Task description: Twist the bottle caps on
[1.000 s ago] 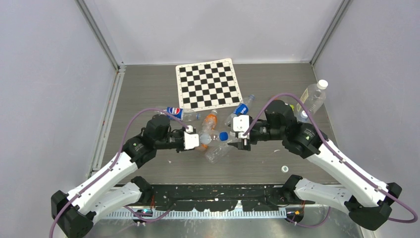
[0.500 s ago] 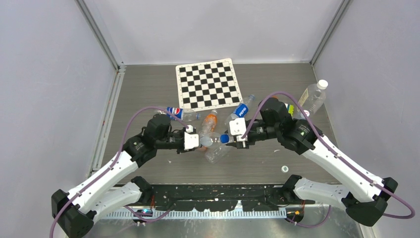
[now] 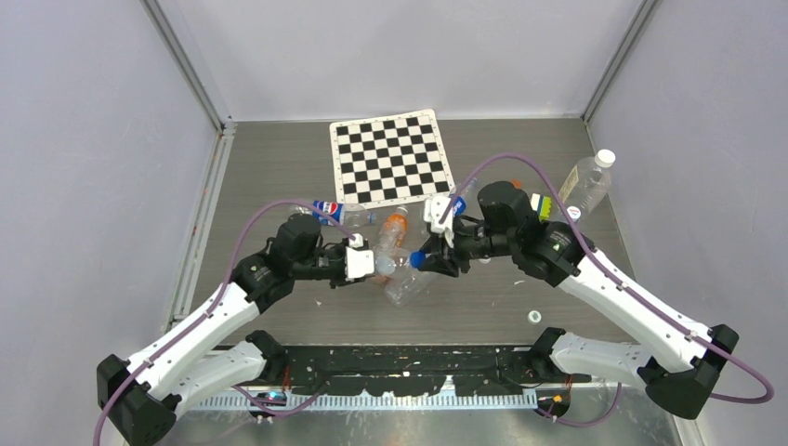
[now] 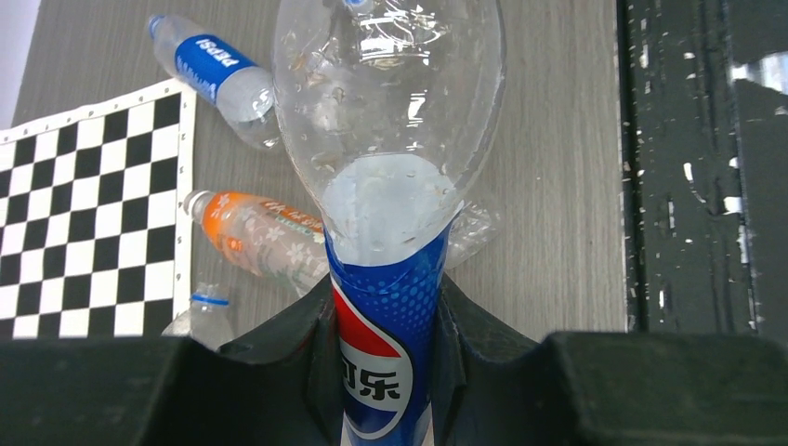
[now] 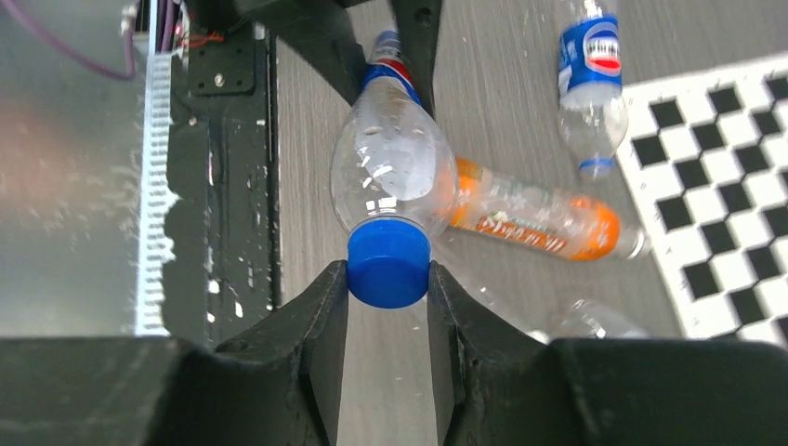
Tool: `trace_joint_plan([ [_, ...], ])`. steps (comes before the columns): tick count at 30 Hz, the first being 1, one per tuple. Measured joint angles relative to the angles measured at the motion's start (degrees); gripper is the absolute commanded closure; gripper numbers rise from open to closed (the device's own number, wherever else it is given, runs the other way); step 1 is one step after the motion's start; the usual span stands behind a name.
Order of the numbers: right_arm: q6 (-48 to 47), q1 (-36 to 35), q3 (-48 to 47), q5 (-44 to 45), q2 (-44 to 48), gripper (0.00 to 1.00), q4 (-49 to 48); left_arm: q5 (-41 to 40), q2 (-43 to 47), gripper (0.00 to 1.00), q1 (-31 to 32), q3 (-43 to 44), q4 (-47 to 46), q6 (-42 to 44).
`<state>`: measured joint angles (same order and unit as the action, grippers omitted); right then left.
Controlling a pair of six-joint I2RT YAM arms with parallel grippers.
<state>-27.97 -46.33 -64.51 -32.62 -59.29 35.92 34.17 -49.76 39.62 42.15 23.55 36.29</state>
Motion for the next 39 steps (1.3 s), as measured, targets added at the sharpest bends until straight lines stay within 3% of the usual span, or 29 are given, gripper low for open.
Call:
trace_joint_plan([
  [17,86.84,-0.61,9.68,26.38,1.01,1.00,-10.86,-11.19,0.31,0.67,0.17,-0.57,0.26,2.58],
  [18,89.85,-0.63,10.19,27.30,1.07,0.94,-11.32,-11.72,0.31,0.67,0.31,-0.63,0.11,2.84],
  [21,91.30,-0.81,11.10,28.52,1.66,0.74,-13.27,-13.38,0.68,0.67,0.61,-0.72,-0.63,3.32],
  [22,89.33,-0.81,11.19,28.48,1.99,0.64,-14.03,-13.66,0.90,0.67,0.66,-0.72,-1.01,3.39],
  [25,78.12,-0.81,11.23,27.30,3.58,0.50,-15.78,-13.66,1.62,0.67,0.83,-0.70,-2.08,3.41],
  [29,59.76,-0.44,11.23,27.63,7.74,0.46,-16.44,-12.20,2.05,0.67,1.68,-0.70,-2.10,3.50],
  [32,51.98,-0.33,11.23,29.18,11.87,0.45,-16.87,-11.69,2.05,0.67,1.97,-0.72,-2.40,2.56],
  [35,50.51,-0.33,11.17,31.30,14.47,0.45,-17.70,-11.65,2.05,0.67,1.97,-0.74,-4.20,-0.22],
  [39,55.69,-0.33,11.06,34.62,15.04,0.43,-17.38,-12.28,2.03,0.66,1.97,-1.73,-9.77,-5.99],
])
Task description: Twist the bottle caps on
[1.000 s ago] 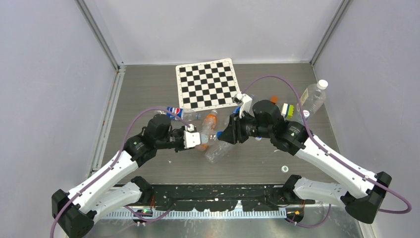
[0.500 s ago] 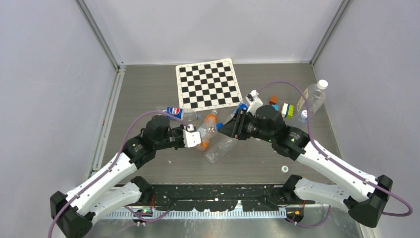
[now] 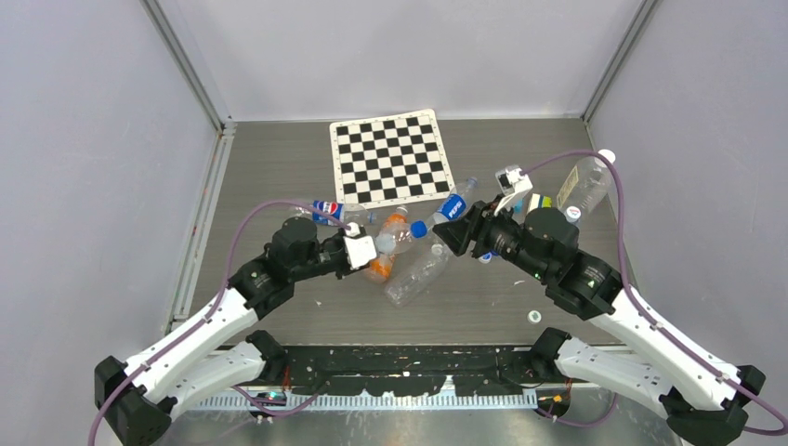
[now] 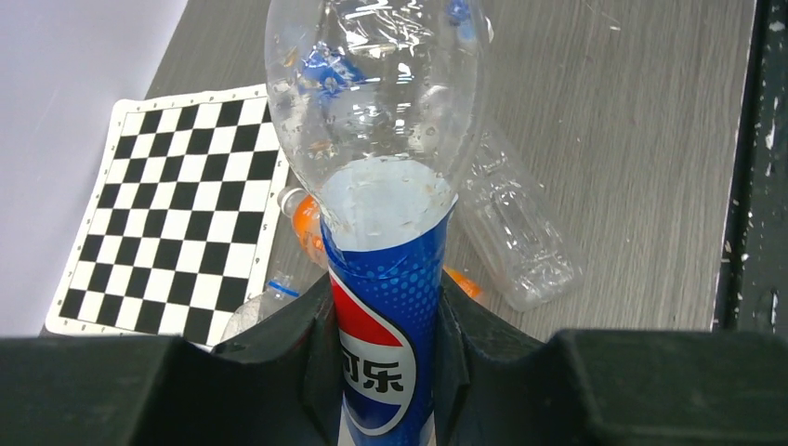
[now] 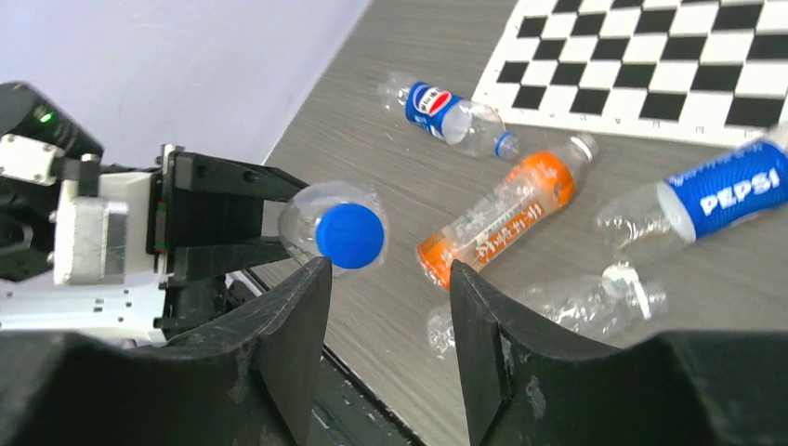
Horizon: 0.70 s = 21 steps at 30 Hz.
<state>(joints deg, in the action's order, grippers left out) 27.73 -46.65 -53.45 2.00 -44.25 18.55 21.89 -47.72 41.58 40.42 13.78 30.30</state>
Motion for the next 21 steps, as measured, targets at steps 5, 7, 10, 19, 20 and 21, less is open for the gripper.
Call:
trace_joint_plan([
  [5,5.84,0.24,-0.07,2.60,-2.38,0.42,4.72,-2.25,0.00,0.66,0.00,-2.38,-6.34,-5.75],
  [7,6.97,0.72,-0.72,2.91,-4.83,0.39,7.76,-3.91,0.02,0.66,0.00,-3.32,-9.60,-8.07],
  [10,7.13,3.06,-3.41,-0.11,-10.73,0.32,11.06,-6.29,0.24,0.66,0.00,-4.48,-13.44,-10.58],
  [19,-4.11,8.90,-10.78,-16.79,-21.90,0.26,15.02,-9.88,2.99,0.67,-0.02,-5.09,-15.10,-11.93],
  [20,-7.41,8.90,-10.78,-17.94,-20.68,0.26,15.39,-9.81,2.99,0.67,-0.02,-4.74,-14.27,-11.91],
  [21,-11.26,8.90,-10.71,-19.06,-18.99,0.26,15.93,-9.51,2.99,0.68,-0.09,-4.26,-13.09,-11.91],
])
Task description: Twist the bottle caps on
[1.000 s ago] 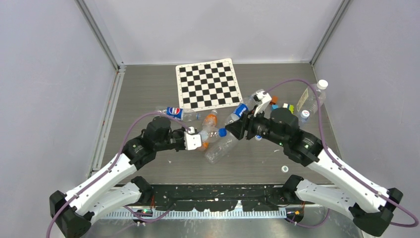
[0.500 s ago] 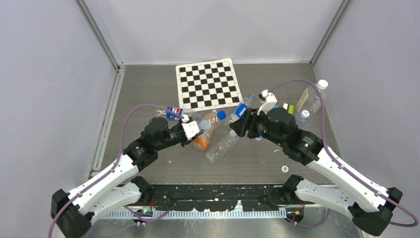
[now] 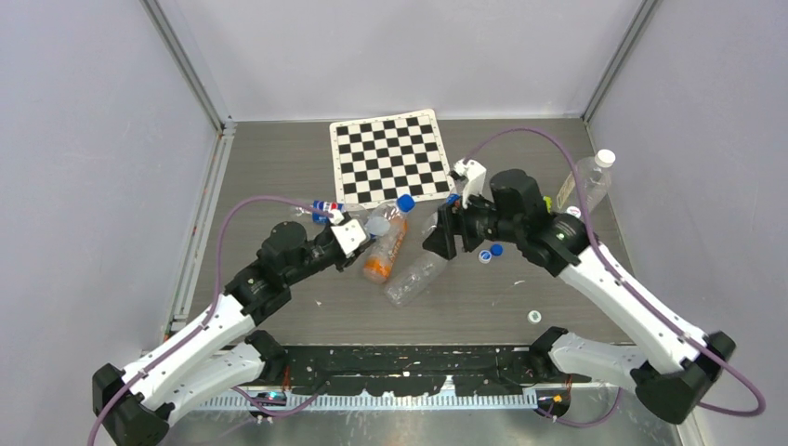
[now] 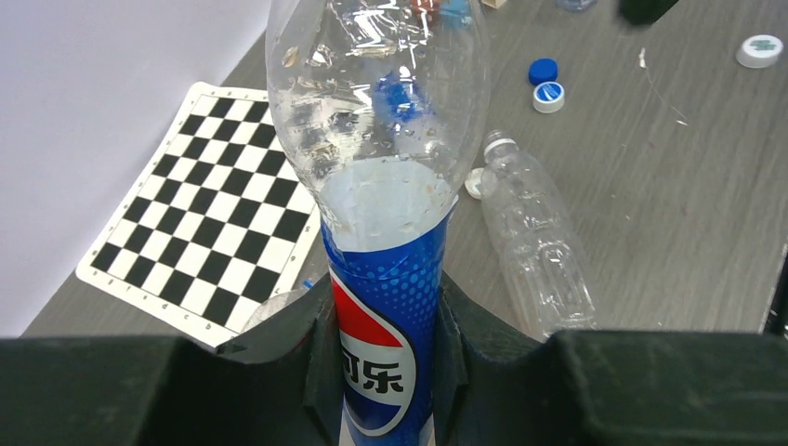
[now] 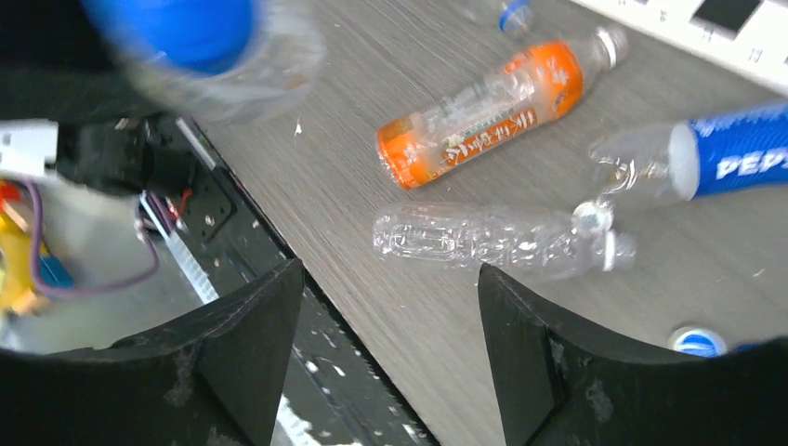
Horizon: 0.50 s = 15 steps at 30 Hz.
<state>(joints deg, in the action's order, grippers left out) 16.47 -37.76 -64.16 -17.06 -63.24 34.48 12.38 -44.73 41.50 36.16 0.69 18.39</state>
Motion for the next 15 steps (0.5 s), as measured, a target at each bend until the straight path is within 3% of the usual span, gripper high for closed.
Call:
trace_joint_plan([
  [7,-25.46,0.00,-0.52,-9.09,11.02,0.26,1.84,8.33,-1.73,0.69,-1.81,4.59,9.38,1.07],
  [15,-43.80,0.00,-6.97,-19.12,5.62,0.30,6.05,21.35,-6.14,0.68,-2.25,11.37,19.56,5.05],
])
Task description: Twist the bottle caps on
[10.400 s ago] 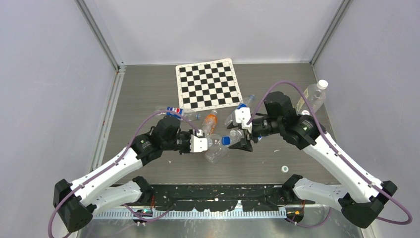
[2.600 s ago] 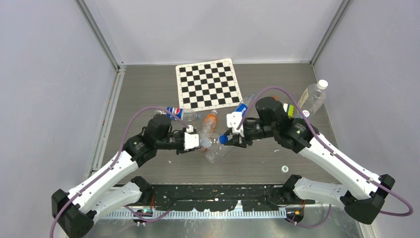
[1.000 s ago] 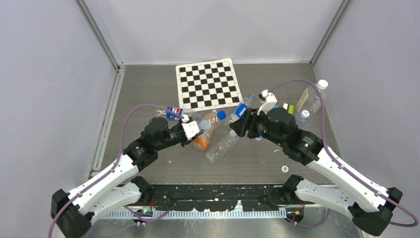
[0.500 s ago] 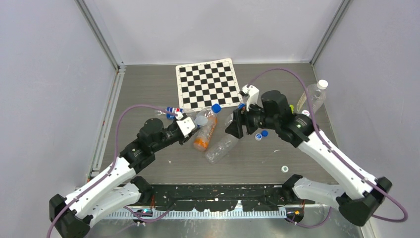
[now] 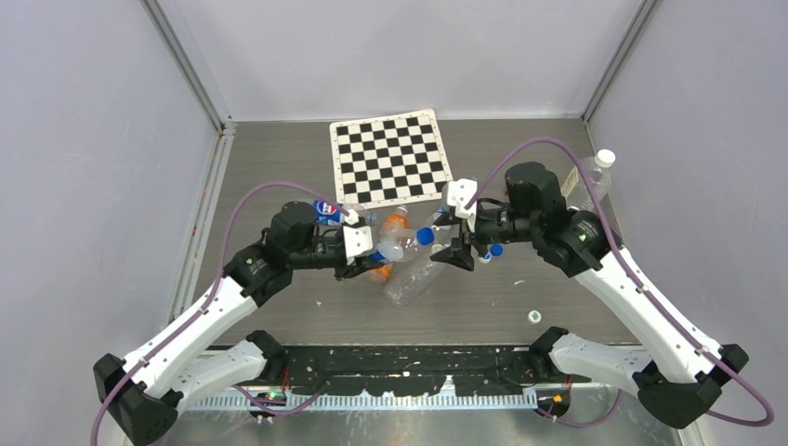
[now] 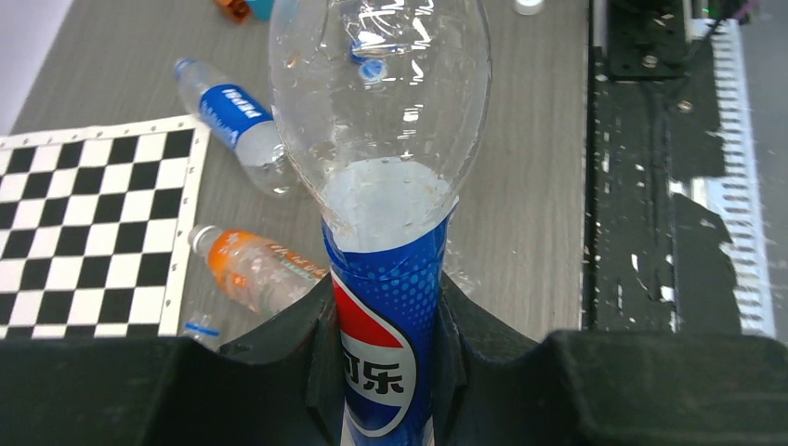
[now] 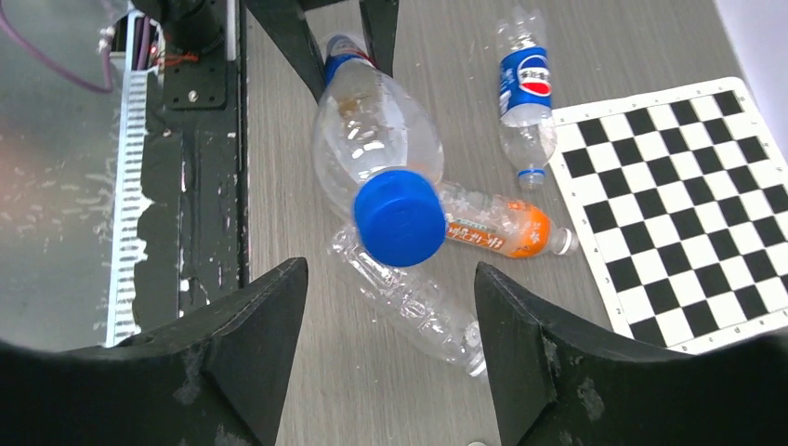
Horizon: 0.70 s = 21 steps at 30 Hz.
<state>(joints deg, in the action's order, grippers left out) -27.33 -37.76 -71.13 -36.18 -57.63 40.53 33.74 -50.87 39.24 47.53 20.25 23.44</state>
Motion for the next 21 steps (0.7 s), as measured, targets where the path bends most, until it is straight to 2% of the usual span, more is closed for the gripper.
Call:
trace_joint_plan([
  [4,-3.89,0.00,-0.02,-2.95,-1.99,0.35,1.16,4.11,-1.09,0.68,0.00,2.16,3.43,1.88],
  [15,-6.01,0.00,-1.53,-9.73,-2.12,0.60,1.51,8.52,-2.71,0.68,0.00,3.67,7.04,4.17],
  [21,-5.73,0.02,-1.62,-11.23,-2.12,0.85,1.57,9.40,-2.99,0.68,0.00,3.96,7.37,4.24],
])
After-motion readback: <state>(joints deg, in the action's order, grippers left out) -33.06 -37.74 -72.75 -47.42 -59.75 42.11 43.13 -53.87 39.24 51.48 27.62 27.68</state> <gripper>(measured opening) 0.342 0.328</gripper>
